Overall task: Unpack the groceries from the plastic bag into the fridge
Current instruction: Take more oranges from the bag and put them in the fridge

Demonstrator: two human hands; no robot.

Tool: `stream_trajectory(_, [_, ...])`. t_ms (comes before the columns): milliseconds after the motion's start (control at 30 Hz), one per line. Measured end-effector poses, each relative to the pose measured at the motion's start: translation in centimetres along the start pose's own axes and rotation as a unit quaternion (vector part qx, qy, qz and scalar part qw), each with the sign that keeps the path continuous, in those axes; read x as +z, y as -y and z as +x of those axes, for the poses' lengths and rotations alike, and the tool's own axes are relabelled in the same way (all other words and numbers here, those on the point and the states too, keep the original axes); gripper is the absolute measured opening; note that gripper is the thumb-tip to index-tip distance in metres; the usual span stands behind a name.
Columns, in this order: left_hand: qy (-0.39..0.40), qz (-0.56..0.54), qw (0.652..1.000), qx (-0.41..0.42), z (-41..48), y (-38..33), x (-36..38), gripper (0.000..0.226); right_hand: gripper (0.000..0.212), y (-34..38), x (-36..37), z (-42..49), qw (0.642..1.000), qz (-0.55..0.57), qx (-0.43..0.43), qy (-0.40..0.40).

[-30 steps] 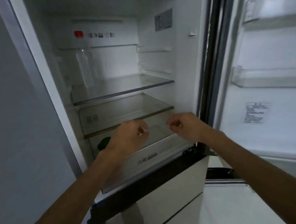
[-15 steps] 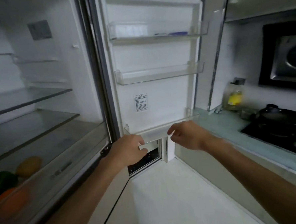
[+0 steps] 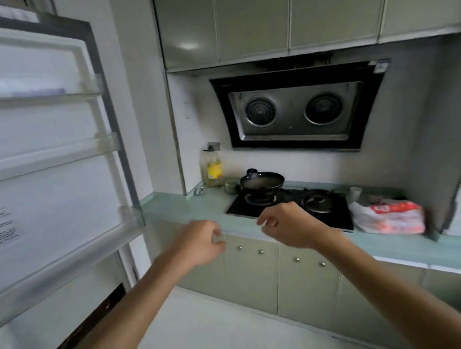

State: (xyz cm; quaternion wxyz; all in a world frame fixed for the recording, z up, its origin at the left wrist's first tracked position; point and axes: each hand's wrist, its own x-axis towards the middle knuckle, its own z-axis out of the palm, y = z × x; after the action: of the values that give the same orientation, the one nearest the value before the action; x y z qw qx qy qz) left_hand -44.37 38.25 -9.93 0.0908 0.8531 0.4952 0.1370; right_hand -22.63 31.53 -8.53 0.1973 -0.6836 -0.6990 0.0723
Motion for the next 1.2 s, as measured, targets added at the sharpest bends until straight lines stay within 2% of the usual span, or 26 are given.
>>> stream_trajectory(333, [0.054, -0.012, 0.989, 0.139, 11.3, -20.4, 9.7, 0.030, 0.027, -21.2, -7.5, -7.4, 0.987, -0.024, 0.145, -0.066])
stream_trajectory(567, [0.089, -0.043, 0.972, 0.214, 16.4, -30.7, 15.5, 0.027, 0.034, -32.2, -9.8, -10.5, 0.969, -0.017, 0.226, -0.095])
stream_trajectory(867, [0.136, -0.059, 0.955, 0.256, 26.9, -37.3, 23.0, 0.029, 0.034, -44.0, -10.2, -7.4, 0.949, -0.010, 0.300, -0.098])
stream_trajectory(1200, [0.164, -0.060, 0.940, 0.292, 44.6, -41.1, 29.2, 0.027, 0.033, -57.1, -10.6, 4.2, 0.936, -0.002, 0.344, -0.079])
